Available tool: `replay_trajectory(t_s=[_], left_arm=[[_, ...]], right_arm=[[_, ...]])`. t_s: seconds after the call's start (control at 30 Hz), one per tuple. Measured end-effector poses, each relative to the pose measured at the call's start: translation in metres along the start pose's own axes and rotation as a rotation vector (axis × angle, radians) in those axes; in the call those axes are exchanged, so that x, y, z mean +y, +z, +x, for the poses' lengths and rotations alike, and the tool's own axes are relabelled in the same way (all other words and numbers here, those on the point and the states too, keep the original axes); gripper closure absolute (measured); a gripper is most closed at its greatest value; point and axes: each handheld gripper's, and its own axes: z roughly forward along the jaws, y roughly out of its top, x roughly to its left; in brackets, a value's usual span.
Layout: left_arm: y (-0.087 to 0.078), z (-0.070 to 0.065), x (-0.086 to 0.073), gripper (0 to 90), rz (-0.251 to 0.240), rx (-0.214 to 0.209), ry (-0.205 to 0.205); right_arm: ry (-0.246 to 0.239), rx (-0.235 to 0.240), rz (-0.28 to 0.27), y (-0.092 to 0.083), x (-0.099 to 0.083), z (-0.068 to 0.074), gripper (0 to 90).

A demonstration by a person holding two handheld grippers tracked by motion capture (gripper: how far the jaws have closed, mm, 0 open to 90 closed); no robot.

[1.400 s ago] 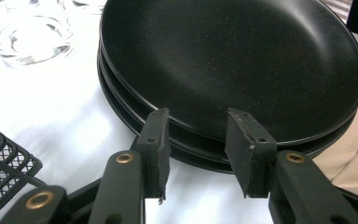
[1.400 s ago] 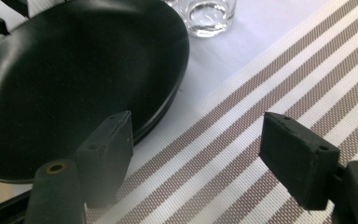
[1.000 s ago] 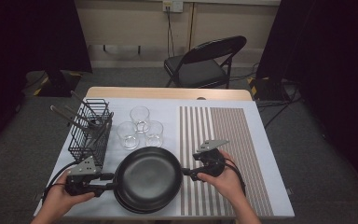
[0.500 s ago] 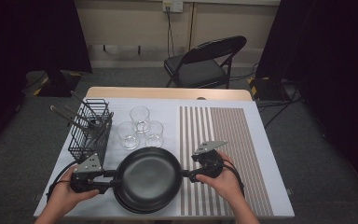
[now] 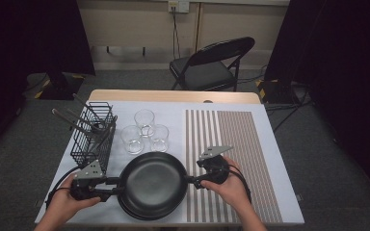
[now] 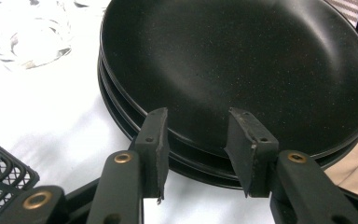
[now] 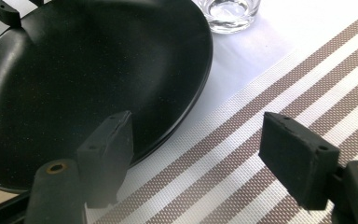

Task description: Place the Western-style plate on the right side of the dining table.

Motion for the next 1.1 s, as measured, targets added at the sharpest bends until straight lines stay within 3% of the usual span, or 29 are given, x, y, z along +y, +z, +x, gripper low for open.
replay_trajectory(t_s=[0.13,0.63,1.1], left_arm=[[0.001,-0.001,-0.001,58.8,-0.012,0.002,-0.019],[0.007,-0.004,0.001,59.5,-0.019,0.013,-0.022],[0.018,-0.006,0.012,59.8,0.011,0.017,0.016]], right_arm=[[0.003,0.002,0.000,0.001,0.000,0.000,25.2],[-0.008,0.007,0.019,0.009,0.003,0.003,25.4],[0.010,-0.002,0.032,0.008,0.000,-0.001,25.5]])
